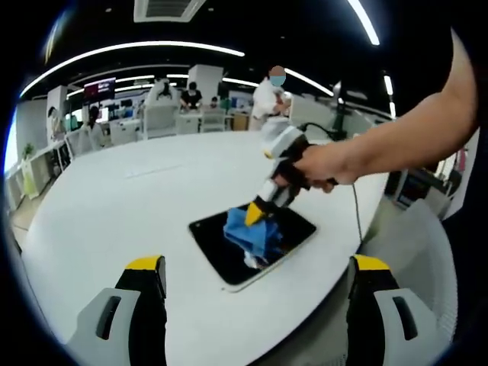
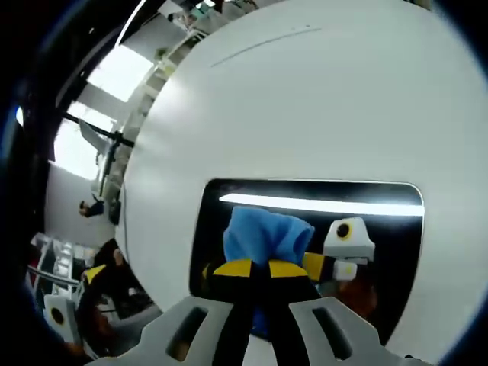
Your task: Wipe the mirror surface with the cleaning cloth until all visible marks leave the cleaned area.
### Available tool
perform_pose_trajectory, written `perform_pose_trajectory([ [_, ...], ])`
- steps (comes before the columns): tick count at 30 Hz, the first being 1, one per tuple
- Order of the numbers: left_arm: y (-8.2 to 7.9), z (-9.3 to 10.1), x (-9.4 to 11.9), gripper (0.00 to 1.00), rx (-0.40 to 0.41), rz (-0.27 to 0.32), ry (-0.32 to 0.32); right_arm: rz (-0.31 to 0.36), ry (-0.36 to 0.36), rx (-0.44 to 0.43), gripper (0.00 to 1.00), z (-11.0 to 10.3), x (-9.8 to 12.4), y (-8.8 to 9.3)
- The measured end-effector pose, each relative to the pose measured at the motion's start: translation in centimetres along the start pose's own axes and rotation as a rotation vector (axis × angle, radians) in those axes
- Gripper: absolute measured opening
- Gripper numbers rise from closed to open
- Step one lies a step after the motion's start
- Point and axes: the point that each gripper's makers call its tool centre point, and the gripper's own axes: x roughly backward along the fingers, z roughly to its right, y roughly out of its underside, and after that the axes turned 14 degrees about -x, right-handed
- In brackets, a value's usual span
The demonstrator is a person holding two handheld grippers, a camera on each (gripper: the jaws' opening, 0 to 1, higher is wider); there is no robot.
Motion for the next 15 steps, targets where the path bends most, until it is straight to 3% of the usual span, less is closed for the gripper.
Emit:
perform_pose_trajectory([
  [15,-0.1,0.1,0.0,1.00,0.006,0.002,0.005,0.010,0.021,0.032,0.00,-0.4,-1.0,-3.2],
])
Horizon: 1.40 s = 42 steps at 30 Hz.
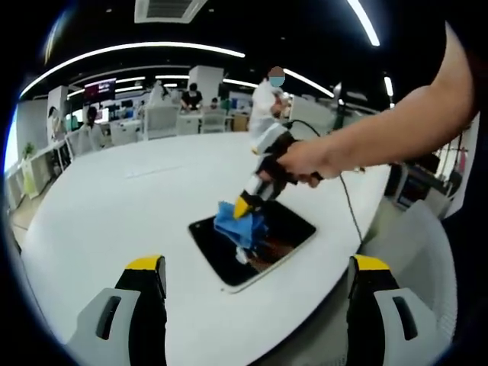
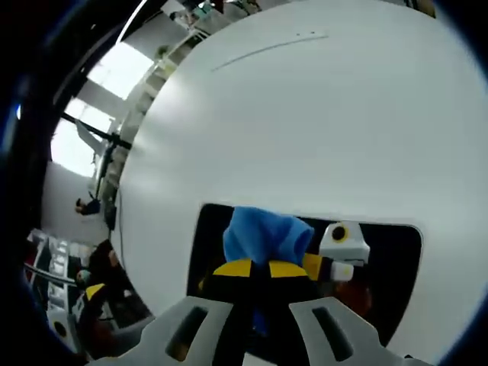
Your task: Wipe the mirror surface with the cleaning cloth until all visible marks leave the cleaned area.
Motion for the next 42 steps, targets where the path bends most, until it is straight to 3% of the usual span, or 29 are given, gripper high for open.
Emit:
perform_pose_trajectory([
  [15,0.0,-0.2,-0.1,1.00,0.015,0.002,-0.009,0.009,0.007,0.020,0.00,-0.4,-0.2,-1.9],
  [27,-0.1,-0.2,-0.6,1.00,-0.015,-0.002,-0.043,-0.009,-0.016,0.016,0.00,-0.2,-0.4,-2.0],
  [42,0.0,0.0,-0.6,1.00,-0.018,-0.010,-0.030,0.009,-0.014,0.050,0.00,0.6,0.3,-2.3],
])
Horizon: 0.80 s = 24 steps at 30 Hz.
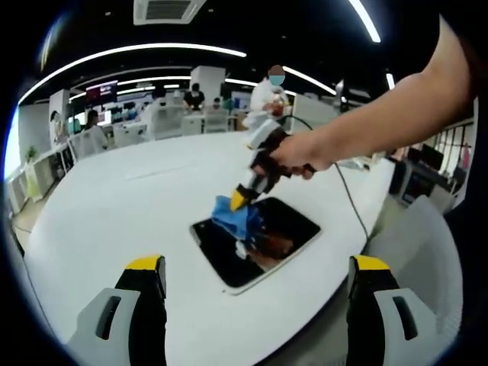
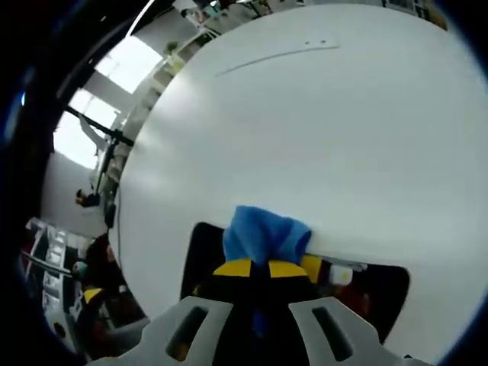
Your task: Wipe the mirror surface with the cleaning cloth until all visible marks leave the cleaned area.
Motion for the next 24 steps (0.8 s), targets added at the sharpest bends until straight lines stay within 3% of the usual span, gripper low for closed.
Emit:
perform_pose_trajectory([
  [24,0.3,0.1,0.0,1.00,-0.008,-0.012,0.005,0.023,0.030,0.000,0.00,2.7,2.5,0.2],
])
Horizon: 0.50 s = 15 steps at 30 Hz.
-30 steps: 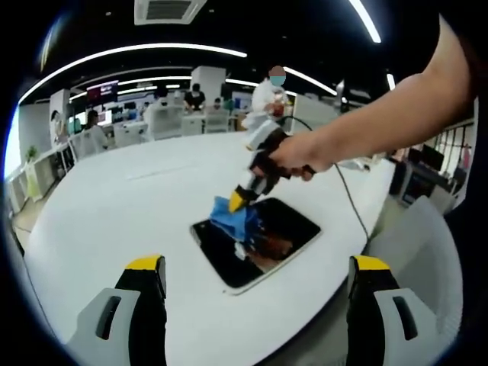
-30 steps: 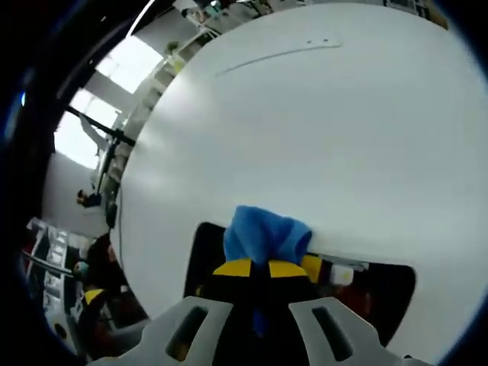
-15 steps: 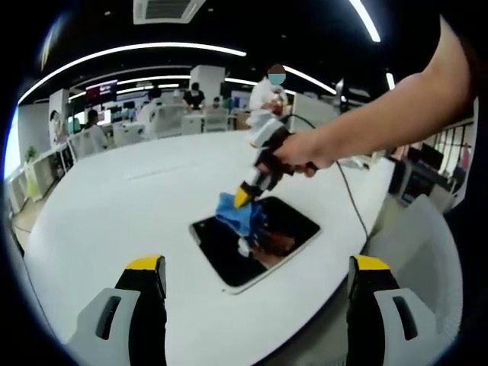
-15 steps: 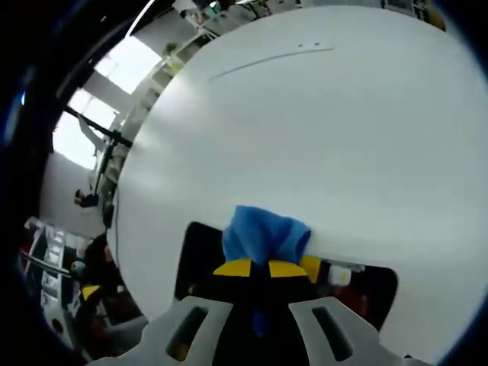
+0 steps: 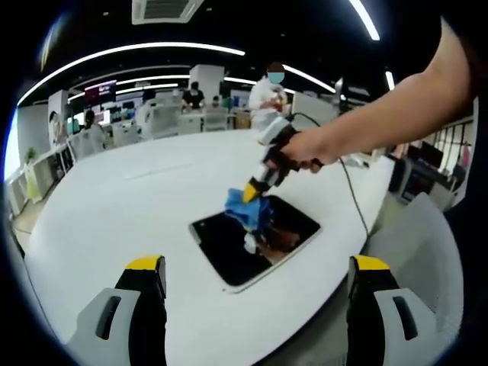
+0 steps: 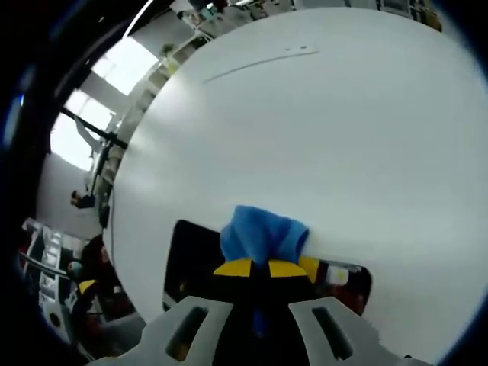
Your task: Wipe the mirror surface with the cleaning cloth until all visible marks leave the cleaned area.
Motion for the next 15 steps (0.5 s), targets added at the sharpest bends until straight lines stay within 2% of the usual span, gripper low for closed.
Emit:
perform_pose_trajectory([
  [4,-0.1,0.1,0.0,1.00,-0.002,0.000,0.001,0.008,0.027,0.007,0.00,1.2,0.4,-0.5],
  [7,-0.1,0.1,0.0,1.00,-0.001,0.001,0.003,0.009,0.028,-0.030,0.00,1.9,0.7,-0.6],
  [15,-0.1,0.1,0.0,1.00,-0.005,0.001,0.004,0.015,0.062,0.032,0.00,1.4,0.2,-0.6],
])
